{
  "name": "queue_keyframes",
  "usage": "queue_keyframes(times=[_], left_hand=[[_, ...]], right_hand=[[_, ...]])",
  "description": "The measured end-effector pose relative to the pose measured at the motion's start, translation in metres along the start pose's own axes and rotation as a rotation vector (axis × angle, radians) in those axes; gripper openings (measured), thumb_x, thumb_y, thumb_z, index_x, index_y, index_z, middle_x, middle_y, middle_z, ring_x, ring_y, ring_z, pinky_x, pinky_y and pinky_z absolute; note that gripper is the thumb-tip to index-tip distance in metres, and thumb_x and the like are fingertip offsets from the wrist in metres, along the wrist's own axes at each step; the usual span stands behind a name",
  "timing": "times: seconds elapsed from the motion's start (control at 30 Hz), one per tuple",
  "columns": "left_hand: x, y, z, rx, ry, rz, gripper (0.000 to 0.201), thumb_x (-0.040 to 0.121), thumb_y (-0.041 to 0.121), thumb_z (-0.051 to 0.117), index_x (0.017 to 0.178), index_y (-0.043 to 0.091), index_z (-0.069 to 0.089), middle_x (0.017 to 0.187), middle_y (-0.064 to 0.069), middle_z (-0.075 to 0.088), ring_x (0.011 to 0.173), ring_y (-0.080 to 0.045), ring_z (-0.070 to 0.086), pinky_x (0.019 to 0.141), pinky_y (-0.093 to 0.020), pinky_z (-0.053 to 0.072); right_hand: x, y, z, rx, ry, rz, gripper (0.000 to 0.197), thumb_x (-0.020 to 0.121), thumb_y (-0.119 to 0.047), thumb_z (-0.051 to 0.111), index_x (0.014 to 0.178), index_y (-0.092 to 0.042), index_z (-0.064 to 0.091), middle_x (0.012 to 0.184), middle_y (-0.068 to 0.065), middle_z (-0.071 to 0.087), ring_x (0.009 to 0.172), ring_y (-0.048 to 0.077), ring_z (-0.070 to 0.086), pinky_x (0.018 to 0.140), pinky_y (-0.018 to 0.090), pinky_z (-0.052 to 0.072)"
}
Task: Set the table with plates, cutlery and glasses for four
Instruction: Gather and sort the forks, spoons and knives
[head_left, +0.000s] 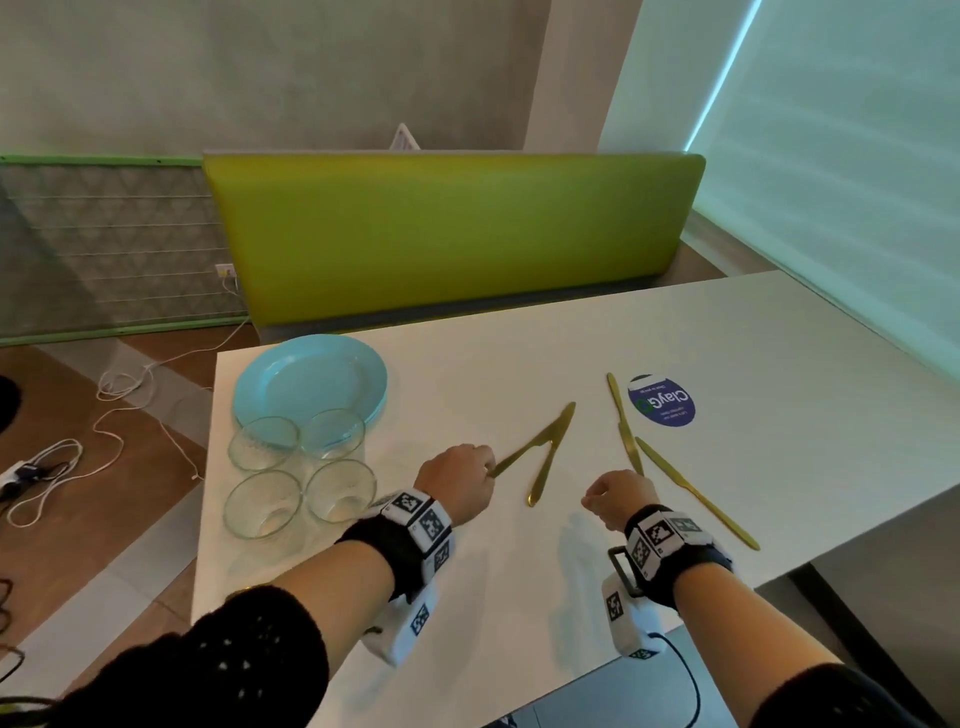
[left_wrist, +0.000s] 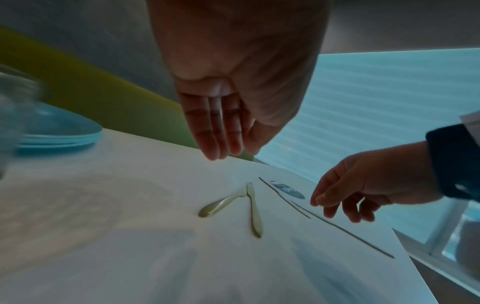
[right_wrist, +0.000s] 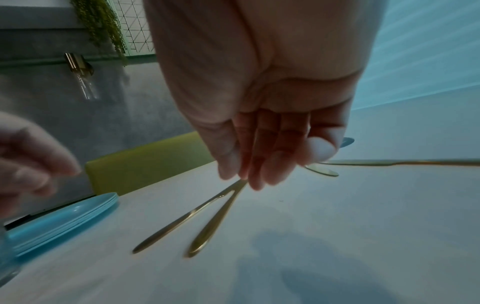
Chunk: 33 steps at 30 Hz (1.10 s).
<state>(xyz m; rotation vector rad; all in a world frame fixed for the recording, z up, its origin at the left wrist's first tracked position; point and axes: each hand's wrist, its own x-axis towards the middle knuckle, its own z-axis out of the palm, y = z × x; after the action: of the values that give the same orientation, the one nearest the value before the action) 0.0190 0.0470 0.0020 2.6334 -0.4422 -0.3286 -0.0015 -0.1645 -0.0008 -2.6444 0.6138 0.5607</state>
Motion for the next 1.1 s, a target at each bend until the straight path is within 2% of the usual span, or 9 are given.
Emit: queue_keyframes(times=[0.07,0.27,0.47,0.63,0.7,0.8,0.9,1.03,1.1], left_hand=[[0.026,0.014,0.001,-0.042,-0.024,-0.035,0.029,0.093,0.021,0.044,0.119,0.017,0.057,0.121,-0.002,0.061,0.11,-0.021,0.057,0.091,-0.034,0.048],[0.09,0.035,0.008,-0.18,-0.034,-0.144,0.029,0.092,0.023,0.046,0.117,0.019,0.06,0.122,0.0,0.062,0.11,-0.019,0.058,0.093,-0.031,0.048],[0.124,0.035,0.02,-0.268,-0.005,-0.258,0.024,0.093,0.025,0.049,0.11,0.017,0.063,0.117,-0.001,0.064,0.107,-0.019,0.06,0.095,-0.033,0.049],[0.132,0.036,0.032,-0.286,-0.017,-0.302,0.025,0.092,0.023,0.049,0.112,0.016,0.062,0.118,-0.002,0.063,0.108,-0.017,0.059,0.097,-0.032,0.048],[0.135,0.039,0.036,-0.301,-0.024,-0.308,0.027,0.091,0.023,0.05,0.113,0.015,0.062,0.119,-0.003,0.063,0.11,-0.017,0.059,0.096,-0.03,0.048],[0.14,0.048,0.039,-0.326,-0.033,-0.293,0.027,0.091,0.021,0.049,0.113,0.013,0.063,0.118,-0.004,0.063,0.11,-0.018,0.058,0.092,-0.024,0.045],[0.146,0.059,0.045,-0.372,-0.06,-0.273,0.024,0.092,0.022,0.051,0.109,0.012,0.064,0.111,-0.005,0.064,0.101,-0.019,0.06,0.086,-0.026,0.049],[0.151,0.07,0.055,-0.447,-0.125,-0.279,0.018,0.093,0.023,0.047,0.095,0.013,0.062,0.104,-0.009,0.065,0.098,-0.025,0.064,0.087,-0.036,0.054],[0.154,0.075,0.058,-0.436,-0.155,-0.297,0.023,0.095,0.025,0.041,0.095,0.012,0.06,0.108,-0.014,0.065,0.101,-0.028,0.064,0.089,-0.038,0.053]], right_hand=[[0.019,-0.001,-0.001,-0.048,0.009,-0.001,0.028,0.091,-0.03,0.056,0.111,-0.013,0.066,0.115,0.006,0.068,0.108,0.021,0.063,0.091,0.027,0.05],[0.074,-0.019,0.008,0.003,-0.04,0.017,0.044,0.093,-0.039,0.053,0.12,-0.005,0.057,0.122,0.01,0.063,0.114,0.024,0.059,0.087,0.027,0.048],[0.103,-0.033,0.019,0.082,-0.136,0.045,0.043,0.089,-0.044,0.057,0.111,-0.008,0.061,0.113,0.008,0.066,0.105,0.024,0.064,0.085,0.03,0.051],[0.117,-0.027,0.013,0.071,-0.133,0.036,0.027,0.092,-0.026,0.052,0.108,-0.007,0.062,0.113,0.008,0.066,0.106,0.023,0.064,0.088,0.028,0.052],[0.12,-0.024,0.007,0.054,-0.133,0.023,0.02,0.092,-0.023,0.051,0.099,-0.008,0.062,0.109,0.008,0.065,0.108,0.022,0.063,0.087,0.026,0.05],[0.122,-0.019,0.002,0.078,-0.14,0.06,0.017,0.088,-0.025,0.058,0.089,-0.008,0.061,0.099,0.008,0.066,0.1,0.021,0.066,0.073,0.023,0.048],[0.124,-0.013,0.0,0.106,-0.113,0.078,0.031,0.087,-0.024,0.061,0.063,-0.012,0.046,0.082,0.005,0.058,0.087,0.021,0.065,0.069,0.023,0.048],[0.125,-0.008,-0.007,0.117,-0.11,0.074,0.017,0.09,-0.022,0.059,0.078,-0.01,0.056,0.084,0.004,0.058,0.081,0.018,0.062,0.075,0.022,0.051],[0.126,-0.006,-0.008,0.16,-0.146,0.064,0.022,0.089,-0.023,0.06,0.074,-0.008,0.055,0.089,0.006,0.068,0.082,0.019,0.068,0.079,0.026,0.057]])
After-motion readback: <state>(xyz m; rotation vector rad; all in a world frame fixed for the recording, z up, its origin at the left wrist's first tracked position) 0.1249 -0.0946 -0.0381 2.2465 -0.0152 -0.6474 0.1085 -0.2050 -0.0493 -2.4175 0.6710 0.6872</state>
